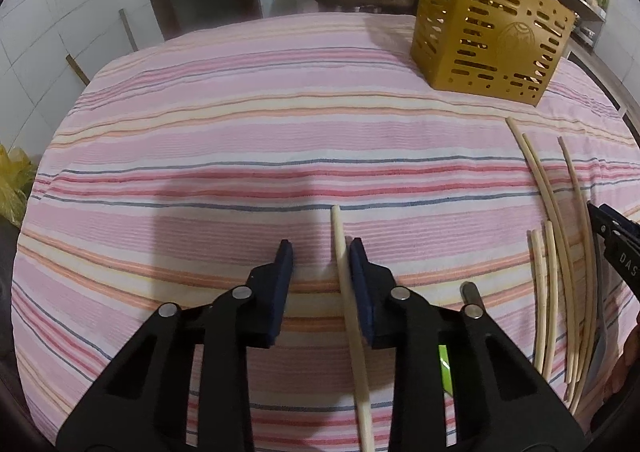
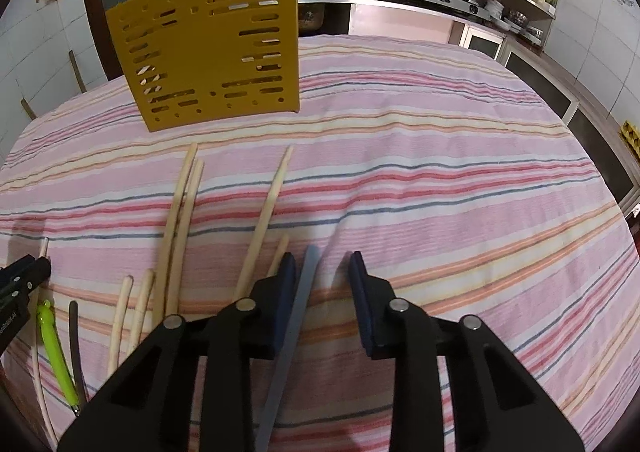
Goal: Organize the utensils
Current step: 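Grasp the light blue spoon with the right tool while the left tool grasps a wooden chopstick, then carry the spoon and chopstick up over the yellow slotted holder with both tools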
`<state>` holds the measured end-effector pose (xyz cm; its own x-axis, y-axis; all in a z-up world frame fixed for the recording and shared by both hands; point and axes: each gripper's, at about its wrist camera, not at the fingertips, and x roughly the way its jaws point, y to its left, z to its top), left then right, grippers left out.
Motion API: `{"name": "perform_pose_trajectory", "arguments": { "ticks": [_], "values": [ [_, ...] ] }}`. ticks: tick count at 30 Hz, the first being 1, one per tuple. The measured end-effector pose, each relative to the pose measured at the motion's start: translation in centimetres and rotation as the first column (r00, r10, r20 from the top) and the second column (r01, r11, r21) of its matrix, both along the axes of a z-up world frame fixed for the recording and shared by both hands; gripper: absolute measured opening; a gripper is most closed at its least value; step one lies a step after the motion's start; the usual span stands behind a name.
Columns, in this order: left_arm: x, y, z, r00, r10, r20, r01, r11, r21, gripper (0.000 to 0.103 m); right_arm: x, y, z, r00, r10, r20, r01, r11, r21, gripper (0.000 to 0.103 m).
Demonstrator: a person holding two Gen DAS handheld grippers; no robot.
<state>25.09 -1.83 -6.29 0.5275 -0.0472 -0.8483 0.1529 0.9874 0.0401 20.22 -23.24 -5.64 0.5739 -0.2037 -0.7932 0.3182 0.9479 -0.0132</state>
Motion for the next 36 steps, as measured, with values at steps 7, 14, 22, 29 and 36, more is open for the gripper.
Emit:
{"name": "perform_pose_trajectory", "arguments": {
  "ticks": [7, 14, 22, 29, 36],
  "values": [
    [-0.5, -0.3, 0.0, 1.000, 0.002, 0.032, -0.002, 1.000, 0.008, 0.014, 0.6, 0.0, 0.2, 1.000, 0.020, -0.004, -0.020, 1.000, -0.001, 0.012],
    [-1.8, 0.9, 0.4, 0.997, 0.039, 0.061, -0.036, 0.998, -0.048, 0.004, -0.8, -0.3, 0.9, 0.998, 0.030, 0.053, -0.032, 0.999, 0.037, 0.008],
    [-4.8, 1.6, 3.6, 0.977, 0.072, 0.199, -0.058, 0.996, -0.073, 0.004, -3.7, 0.3, 3.6, 0.977, 0.055, 0.205, -0.062, 0.998, 0.026, 0.008],
    [-8.5, 2.1, 8.1, 0.930, 0.092, 0.356, -0.052, 0.991, -0.121, 0.004, -6.5, 0.1, 7.3, 0.929, 0.082, 0.361, -0.085, 0.996, -0.006, 0.008],
    [-11.2, 1.6, 12.3, 0.872, 0.096, 0.481, -0.018, 0.987, -0.163, 0.004, -8.5, -0.2, 10.3, 0.875, 0.117, 0.470, -0.092, 0.993, -0.076, 0.008]
  ]
}}
